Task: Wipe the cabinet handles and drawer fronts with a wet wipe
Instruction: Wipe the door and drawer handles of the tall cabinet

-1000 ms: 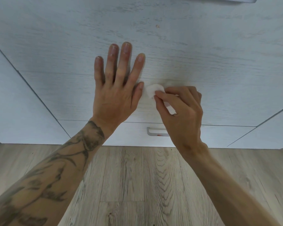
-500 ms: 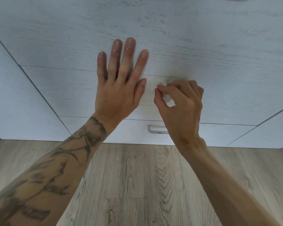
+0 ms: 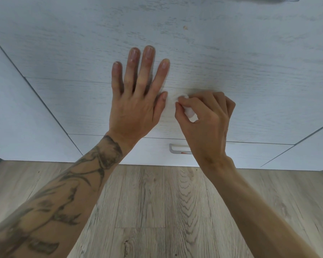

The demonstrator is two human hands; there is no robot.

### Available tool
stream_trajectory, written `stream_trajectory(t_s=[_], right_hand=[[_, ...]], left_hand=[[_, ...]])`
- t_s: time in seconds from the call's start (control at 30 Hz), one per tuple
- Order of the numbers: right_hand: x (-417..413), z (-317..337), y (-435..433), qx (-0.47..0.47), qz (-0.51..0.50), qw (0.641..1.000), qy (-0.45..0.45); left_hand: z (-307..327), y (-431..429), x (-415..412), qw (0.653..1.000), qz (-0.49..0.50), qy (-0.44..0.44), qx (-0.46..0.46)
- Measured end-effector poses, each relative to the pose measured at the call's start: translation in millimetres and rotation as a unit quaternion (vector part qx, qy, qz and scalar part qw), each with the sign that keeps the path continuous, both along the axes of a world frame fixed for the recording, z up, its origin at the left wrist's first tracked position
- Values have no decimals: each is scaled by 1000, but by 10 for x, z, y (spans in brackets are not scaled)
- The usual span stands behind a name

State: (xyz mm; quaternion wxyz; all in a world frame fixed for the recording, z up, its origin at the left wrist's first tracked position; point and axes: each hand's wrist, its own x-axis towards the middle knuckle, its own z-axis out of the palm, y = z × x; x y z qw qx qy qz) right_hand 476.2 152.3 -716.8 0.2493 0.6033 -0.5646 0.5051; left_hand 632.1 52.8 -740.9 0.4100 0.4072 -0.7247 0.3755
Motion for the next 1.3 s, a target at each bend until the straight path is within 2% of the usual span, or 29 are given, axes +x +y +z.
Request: stream_trajectory(t_s=[0.47, 0.57, 0.8, 1.03, 1.13, 1.3], right_hand=[[-42, -51, 38, -17, -4, 1000, -11], [-26, -23, -8, 9, 0, 1000, -11], [-383, 24, 91, 91, 113, 989, -40], [-849, 16, 242, 124, 112, 983, -77], [-690, 24, 191, 117, 120, 984, -65], [-644, 25, 126, 88, 144, 986, 17]], left_hand=[[-16, -13, 2, 1000, -4, 0, 0], [-6, -22, 0, 1000, -2, -1, -4], [-24, -34, 29, 1000, -15, -8, -3], [-19, -18, 10, 1000, 1, -13, -8], [-14, -19, 11, 1000, 5, -12, -6], [-20, -21, 26, 1000, -2, -16, -3]])
